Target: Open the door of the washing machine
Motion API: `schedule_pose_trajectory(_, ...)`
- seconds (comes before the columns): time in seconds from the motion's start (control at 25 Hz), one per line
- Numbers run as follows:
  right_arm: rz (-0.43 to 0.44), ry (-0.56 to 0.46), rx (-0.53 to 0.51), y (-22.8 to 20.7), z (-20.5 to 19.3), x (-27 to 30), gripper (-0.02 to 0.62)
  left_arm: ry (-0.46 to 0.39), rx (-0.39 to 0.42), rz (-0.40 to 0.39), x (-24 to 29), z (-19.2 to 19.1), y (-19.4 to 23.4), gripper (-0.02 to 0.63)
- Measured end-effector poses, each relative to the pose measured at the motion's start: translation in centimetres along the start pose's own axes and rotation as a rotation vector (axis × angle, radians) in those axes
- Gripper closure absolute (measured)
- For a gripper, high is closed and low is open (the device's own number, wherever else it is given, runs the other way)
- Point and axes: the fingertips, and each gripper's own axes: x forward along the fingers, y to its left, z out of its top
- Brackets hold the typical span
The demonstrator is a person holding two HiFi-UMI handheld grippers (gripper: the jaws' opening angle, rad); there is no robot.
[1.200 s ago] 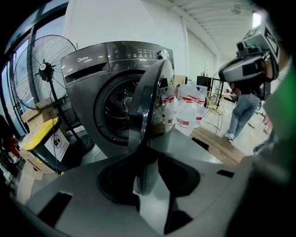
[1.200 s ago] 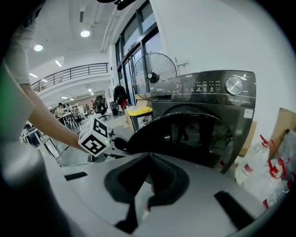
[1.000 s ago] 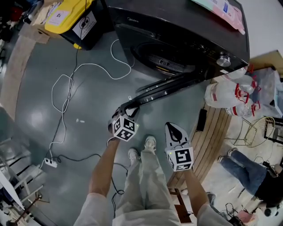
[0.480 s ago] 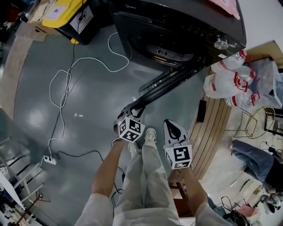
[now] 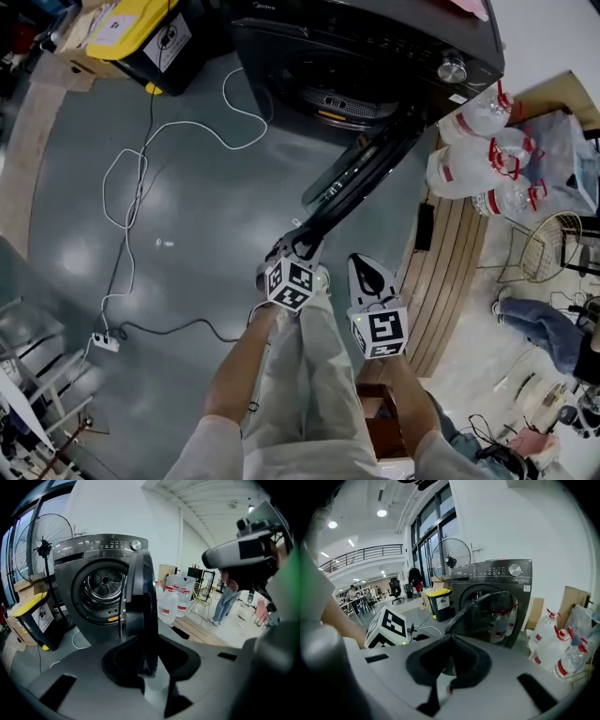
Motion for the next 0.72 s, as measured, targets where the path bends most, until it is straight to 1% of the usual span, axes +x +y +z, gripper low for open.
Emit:
schedule_pose_trajectory(0.08, -0.008, 0.002, 0.003, 0.0, -0.5, -0.7, 0.597, -0.002, 0.004, -0.013, 0.1, 0.1, -1.3, 0.525)
schedule_pose_trajectory(0.36, -0.028, 0.003, 0.019, -0.1, -1.4, -2.3, 0.597, 0.01, -0.013, -0.041, 0.4, 0.3, -3.7, 0.525)
schedule_pose_trajectory(0.48, -0.03, -0.002, 0.018, -0.1, -1.2, -2.4, 0.597, 0.007, -0.027, -0.045, 0.4, 0.3, -4.1, 0.526)
schedule_pose_trajectory(0.72, -0.03, -0.001, 0.011, 0.3, -1.4, -2.4, 0.597, -0.002, -0.012, -0.047, 0.5, 0.3, -4.0, 0.526)
